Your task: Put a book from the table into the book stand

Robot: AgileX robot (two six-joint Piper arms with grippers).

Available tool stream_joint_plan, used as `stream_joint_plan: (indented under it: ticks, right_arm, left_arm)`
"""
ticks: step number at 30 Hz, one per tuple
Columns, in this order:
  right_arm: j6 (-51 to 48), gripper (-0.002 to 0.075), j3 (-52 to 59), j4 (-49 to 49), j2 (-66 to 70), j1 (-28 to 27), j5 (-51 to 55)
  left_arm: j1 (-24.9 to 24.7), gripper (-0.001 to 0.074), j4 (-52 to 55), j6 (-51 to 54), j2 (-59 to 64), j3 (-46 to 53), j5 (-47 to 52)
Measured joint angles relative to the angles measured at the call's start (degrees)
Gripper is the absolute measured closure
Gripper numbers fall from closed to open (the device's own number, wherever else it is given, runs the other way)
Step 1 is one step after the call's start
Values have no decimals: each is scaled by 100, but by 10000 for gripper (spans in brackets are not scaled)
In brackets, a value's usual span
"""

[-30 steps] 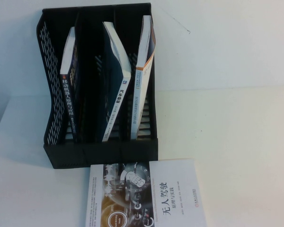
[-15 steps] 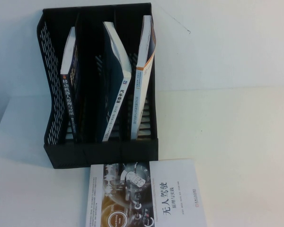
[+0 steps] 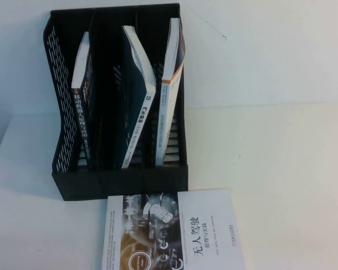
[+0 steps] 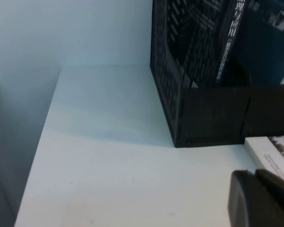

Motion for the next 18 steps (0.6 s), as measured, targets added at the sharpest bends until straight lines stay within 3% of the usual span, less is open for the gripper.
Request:
stream_joint_plan:
  ticks: [15,18]
  right_arm:
    - [0,723,0,0,0,0,0]
    - [0,723,0,0,0,0,0]
  left_arm:
    - [0,736,293,199,0,0,186]
    - [0,736,781,-23,0,0,186]
